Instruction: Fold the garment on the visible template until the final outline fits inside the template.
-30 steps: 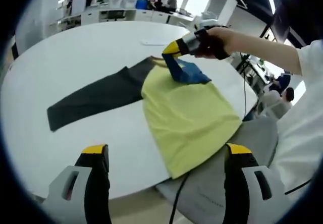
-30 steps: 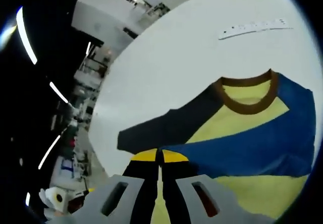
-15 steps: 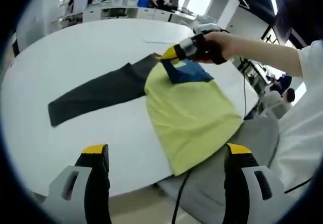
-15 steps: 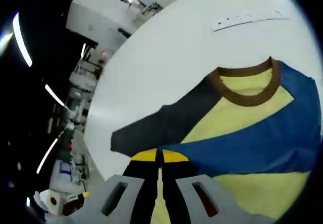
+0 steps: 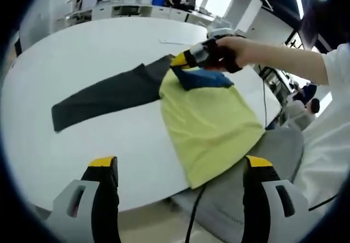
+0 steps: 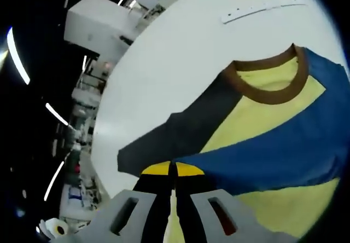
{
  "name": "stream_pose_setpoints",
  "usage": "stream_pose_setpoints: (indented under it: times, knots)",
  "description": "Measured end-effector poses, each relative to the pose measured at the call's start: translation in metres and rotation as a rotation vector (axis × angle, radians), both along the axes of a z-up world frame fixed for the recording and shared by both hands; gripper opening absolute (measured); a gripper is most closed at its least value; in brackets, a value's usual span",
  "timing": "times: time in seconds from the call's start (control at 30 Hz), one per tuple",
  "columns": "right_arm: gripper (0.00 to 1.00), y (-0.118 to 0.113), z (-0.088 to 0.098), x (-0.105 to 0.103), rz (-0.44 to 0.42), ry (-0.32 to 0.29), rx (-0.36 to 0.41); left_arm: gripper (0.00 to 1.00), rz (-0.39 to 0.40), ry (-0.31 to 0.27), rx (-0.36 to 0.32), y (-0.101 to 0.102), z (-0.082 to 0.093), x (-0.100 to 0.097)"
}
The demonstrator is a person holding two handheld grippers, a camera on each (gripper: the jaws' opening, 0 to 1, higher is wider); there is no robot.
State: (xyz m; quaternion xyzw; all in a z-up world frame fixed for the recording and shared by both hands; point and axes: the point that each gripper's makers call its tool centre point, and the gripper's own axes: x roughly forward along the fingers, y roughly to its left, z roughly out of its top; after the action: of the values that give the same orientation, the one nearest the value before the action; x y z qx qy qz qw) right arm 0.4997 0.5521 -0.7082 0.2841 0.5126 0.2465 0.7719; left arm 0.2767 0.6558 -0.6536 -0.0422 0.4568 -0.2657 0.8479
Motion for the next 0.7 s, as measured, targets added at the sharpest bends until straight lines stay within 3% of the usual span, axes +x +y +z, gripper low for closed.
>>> stream_pose_setpoints:
  times: [0.7]
  knots:
    - [0.02, 0.014, -0.023, 0.011, -0.128, 0.061, 0.044, 0.92, 0.016, 0.012, -0.001, 0.006, -0.006, 0.003]
